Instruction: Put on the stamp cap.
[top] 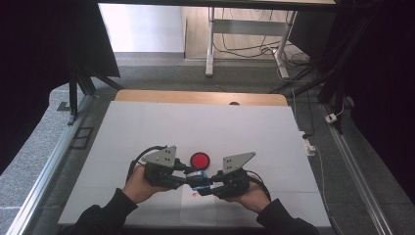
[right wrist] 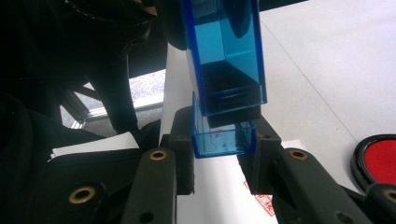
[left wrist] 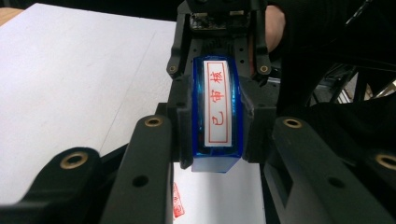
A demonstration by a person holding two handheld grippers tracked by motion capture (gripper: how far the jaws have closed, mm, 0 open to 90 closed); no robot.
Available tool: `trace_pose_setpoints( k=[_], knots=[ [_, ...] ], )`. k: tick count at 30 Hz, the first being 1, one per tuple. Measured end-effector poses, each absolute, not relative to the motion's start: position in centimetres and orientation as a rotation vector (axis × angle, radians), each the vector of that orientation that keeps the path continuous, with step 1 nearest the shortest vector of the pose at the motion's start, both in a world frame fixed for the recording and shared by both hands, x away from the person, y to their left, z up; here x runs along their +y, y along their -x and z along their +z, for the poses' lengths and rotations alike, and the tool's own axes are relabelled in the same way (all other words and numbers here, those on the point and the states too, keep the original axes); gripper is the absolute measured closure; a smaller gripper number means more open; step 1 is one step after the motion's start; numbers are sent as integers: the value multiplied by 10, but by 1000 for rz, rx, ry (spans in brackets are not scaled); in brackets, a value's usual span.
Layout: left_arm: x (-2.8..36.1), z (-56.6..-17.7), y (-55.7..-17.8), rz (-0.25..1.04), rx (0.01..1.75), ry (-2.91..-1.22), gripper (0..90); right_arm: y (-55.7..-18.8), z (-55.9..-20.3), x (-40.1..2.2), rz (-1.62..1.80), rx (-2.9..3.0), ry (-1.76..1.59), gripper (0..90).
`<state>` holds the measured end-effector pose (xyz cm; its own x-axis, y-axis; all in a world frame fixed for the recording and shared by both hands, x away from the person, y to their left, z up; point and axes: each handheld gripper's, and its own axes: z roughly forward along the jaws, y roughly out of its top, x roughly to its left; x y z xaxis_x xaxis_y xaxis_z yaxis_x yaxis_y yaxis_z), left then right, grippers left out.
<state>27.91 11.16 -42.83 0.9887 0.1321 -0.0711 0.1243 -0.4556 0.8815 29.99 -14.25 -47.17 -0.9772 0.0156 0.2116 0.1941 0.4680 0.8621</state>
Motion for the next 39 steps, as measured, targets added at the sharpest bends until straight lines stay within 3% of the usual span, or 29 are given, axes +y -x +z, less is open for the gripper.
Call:
trace_pose_setpoints(
  k=[39],
  knots=[
    [114,-438,-284,-86,144,-1988,695,-299,-469,-142,-1543,-2502,148,689]
  ],
)
